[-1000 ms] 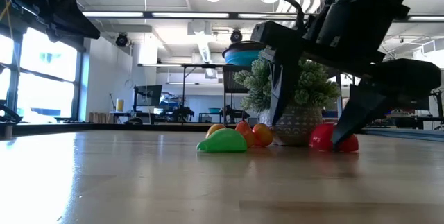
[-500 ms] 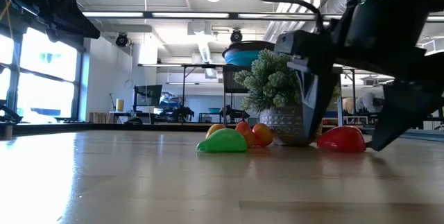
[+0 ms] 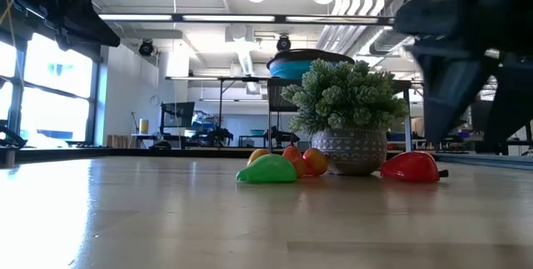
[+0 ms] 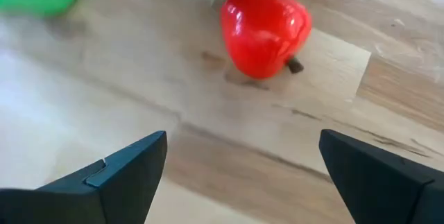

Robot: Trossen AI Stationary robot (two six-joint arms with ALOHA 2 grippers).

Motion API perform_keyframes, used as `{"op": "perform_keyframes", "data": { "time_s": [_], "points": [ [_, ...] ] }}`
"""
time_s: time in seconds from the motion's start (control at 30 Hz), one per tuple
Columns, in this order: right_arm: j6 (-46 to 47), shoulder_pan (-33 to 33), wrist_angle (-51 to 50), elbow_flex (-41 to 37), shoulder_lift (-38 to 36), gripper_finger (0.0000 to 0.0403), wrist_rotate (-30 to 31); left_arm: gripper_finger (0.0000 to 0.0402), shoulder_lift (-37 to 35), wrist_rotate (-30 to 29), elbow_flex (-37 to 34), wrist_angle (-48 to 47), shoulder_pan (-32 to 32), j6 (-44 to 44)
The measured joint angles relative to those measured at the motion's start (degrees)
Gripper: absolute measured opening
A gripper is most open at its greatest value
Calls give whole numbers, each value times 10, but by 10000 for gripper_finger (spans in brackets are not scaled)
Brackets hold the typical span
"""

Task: Pick & Place Fruit
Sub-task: Put the red apple into the blue strainer bowl

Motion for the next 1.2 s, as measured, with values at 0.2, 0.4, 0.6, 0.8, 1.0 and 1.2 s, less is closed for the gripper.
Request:
{"op": "perform_keyframes", "data": {
  "time_s": [0.2, 0.4, 0.6, 0.8, 1.0, 1.2],
  "points": [
    [-105, 3, -7, 0, -2, 371, -51, 44, 0, 0, 0, 0, 0, 0],
    [-90, 6, -30, 0, -6, 371, -45, 44, 0, 0, 0, 0, 0, 0],
    [-77, 5, -87, 0, -11, 371, -65, 44, 0, 0, 0, 0, 0, 0],
    [-135, 6, -99, 0, -14, 371, -106, 44, 0, 1, 0, 2, 0, 0],
    [-139, 4, -114, 0, -39, 371, -80, 44, 0, 2, 0, 5, 0, 0],
    [-113, 4, -168, 0, -112, 371, 16, 44, 0, 2, 0, 27, 0, 0]
  ]
}}
